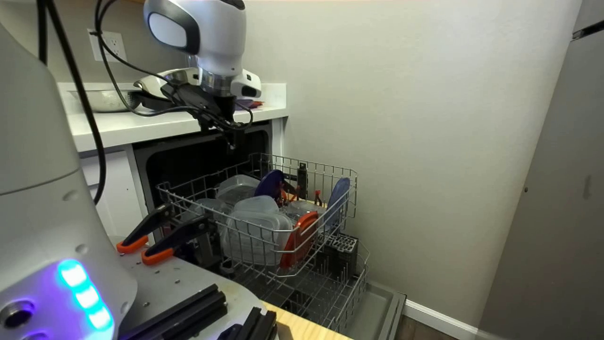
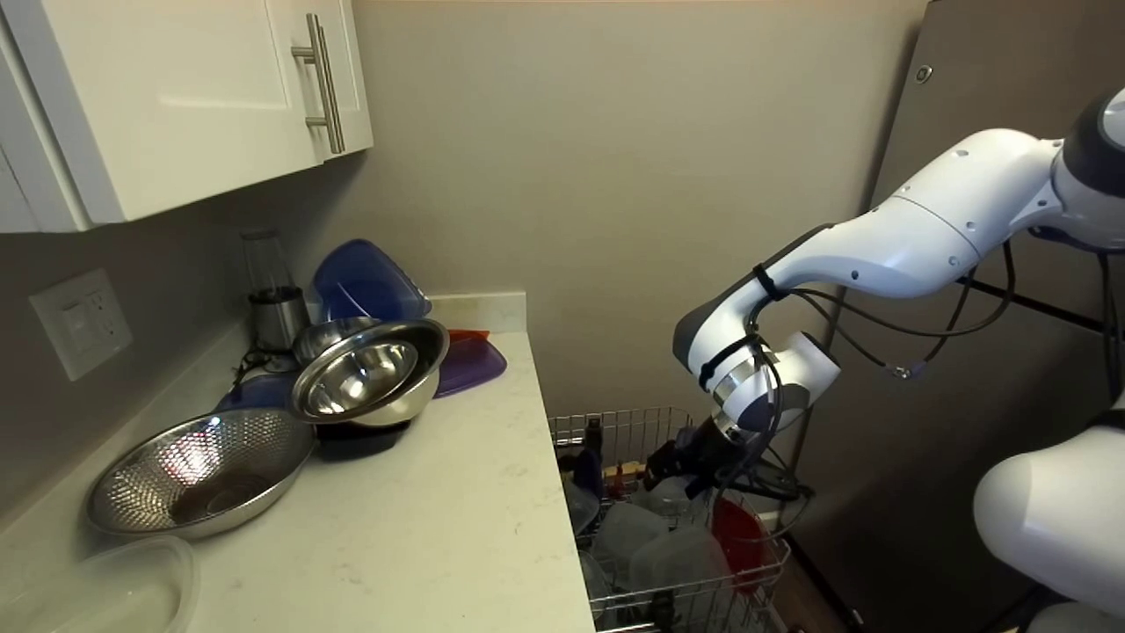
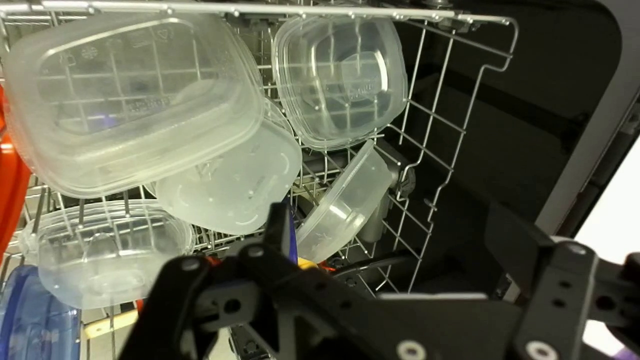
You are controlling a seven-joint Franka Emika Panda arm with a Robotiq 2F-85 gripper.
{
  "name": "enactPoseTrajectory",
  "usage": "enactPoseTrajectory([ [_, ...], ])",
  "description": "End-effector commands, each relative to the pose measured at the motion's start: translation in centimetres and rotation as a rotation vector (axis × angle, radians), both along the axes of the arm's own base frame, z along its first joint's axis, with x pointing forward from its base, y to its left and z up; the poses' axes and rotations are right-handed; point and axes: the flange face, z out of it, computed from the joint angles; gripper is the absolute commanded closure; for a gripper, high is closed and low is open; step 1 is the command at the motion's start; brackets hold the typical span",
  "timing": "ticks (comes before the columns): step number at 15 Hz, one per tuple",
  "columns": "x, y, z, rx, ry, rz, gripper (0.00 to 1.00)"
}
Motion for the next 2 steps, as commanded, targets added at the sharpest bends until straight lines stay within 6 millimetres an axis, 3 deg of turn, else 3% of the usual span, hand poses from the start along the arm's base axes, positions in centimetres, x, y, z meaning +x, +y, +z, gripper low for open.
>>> enactPoseTrajectory([
  [1,0.0,0.0,0.0,0.0,0.0,0.0,0.0],
  [2,0.0,0.0,0.0,0.0,0.0,0.0,0.0],
])
